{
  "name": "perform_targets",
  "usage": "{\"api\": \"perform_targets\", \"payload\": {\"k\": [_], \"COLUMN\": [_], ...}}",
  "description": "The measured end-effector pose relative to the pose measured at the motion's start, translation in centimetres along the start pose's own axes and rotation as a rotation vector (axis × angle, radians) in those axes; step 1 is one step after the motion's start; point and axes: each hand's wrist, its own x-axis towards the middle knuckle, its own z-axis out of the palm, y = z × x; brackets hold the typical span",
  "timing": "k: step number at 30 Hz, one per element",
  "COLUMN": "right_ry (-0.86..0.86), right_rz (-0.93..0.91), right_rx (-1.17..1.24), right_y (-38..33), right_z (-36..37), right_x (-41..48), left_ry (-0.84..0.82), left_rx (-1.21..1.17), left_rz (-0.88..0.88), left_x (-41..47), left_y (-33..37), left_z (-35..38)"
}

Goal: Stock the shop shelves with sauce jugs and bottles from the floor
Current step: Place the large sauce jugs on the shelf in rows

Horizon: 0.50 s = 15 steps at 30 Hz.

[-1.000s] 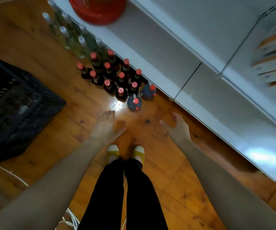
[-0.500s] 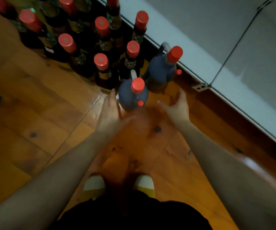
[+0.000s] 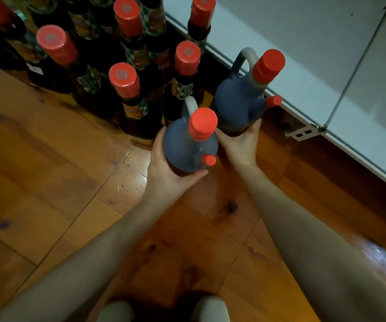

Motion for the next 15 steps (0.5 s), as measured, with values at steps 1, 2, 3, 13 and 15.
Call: {"api": "perform_targets", "payload": {"k": [1,2,3,13,15], "right_ry": [0.005,0.008,0.013,0.016,0.008], "right_rz": [0.002,0.007,0.012,0.124,0.139], "right_rx": [-0.011,-0.021,-0.024,-0.12,-0.143], "right_y": [-0.1,-0.2,-0.3,-7.2,-10.2], "right_z": [0.0,-0.1,-0.2,-6.9,-9.0], "right_x": [0.1,0.0,0.0,-9.4,-12.3], "left_ry": [0.007,0.012,0.014,-0.048,-0.032], "left_rx": [-0.014,-0.02,-0.025,-0.026,-0.006], "left_rz": [0.021,0.036,0.045,-0.157,-0.156], "left_x": [0.0,-0.1,-0.1,-5.2,-7.3], "left_y": [0.0,0.0,0.0,6.4,10.1], "left_z": [0.0,-0.1,-0.2,-5.4,-7.4]}}
